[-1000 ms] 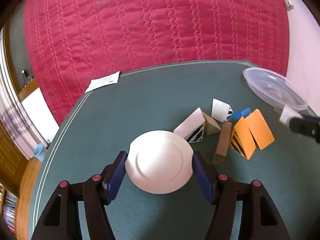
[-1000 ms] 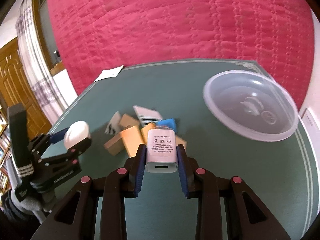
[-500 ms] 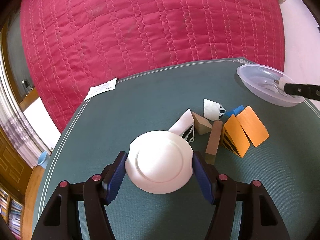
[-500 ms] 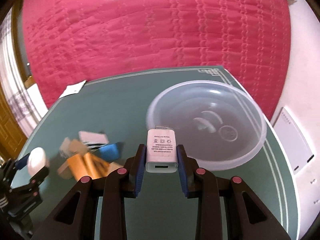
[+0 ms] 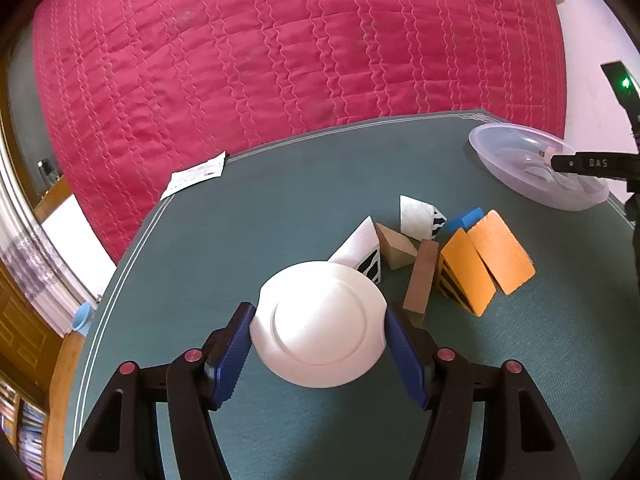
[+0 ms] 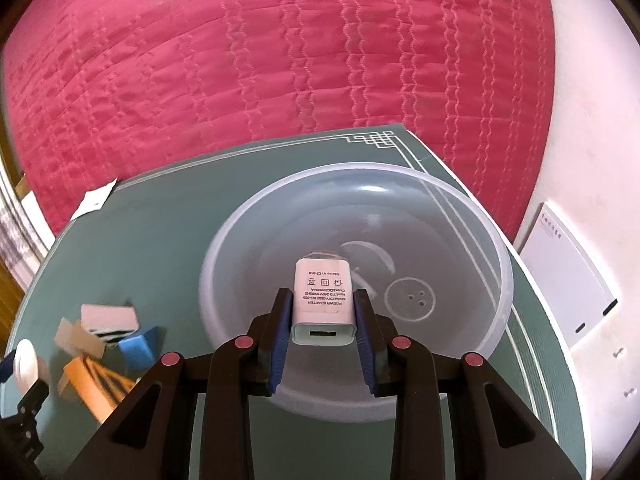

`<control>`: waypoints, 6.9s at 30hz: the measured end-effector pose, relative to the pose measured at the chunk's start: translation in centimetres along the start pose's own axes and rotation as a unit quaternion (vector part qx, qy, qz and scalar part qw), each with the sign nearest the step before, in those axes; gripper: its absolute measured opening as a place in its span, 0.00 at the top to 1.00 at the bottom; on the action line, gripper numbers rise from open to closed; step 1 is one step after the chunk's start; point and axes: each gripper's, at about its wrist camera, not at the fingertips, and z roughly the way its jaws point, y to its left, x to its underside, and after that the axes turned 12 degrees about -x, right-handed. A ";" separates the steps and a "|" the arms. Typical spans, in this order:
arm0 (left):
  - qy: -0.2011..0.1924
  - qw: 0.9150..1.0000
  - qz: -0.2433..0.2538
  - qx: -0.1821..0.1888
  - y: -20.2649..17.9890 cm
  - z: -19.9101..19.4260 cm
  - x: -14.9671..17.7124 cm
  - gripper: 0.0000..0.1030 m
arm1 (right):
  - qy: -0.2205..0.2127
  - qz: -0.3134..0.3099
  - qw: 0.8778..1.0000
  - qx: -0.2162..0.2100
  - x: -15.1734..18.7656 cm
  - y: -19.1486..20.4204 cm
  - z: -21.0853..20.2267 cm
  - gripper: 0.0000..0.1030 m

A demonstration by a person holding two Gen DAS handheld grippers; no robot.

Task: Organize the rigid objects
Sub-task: 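Carry the charger into the clear bowl and open the right tool while the left carries the dish, then lower the white dish into the clear bowl and open the left tool, then move the left tool back over the pile of wooden blocks, then grasp the pale pink block with the left tool and lift it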

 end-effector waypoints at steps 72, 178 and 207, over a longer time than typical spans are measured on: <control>-0.019 0.987 -0.003 0.162 -13.7 2.2 -12.6 0.16 | -0.119 0.103 0.983 0.095 -0.2 -5.7 -3.7 0.68; 0.123 0.988 -0.093 -0.027 7.8 6.1 1.0 0.11 | 0.028 -0.065 0.976 -0.204 6.2 7.8 -2.7 0.57; 0.120 0.981 -0.150 -0.015 6.6 5.1 0.7 0.62 | 0.048 -0.071 0.975 -0.206 6.8 8.3 -2.1 0.57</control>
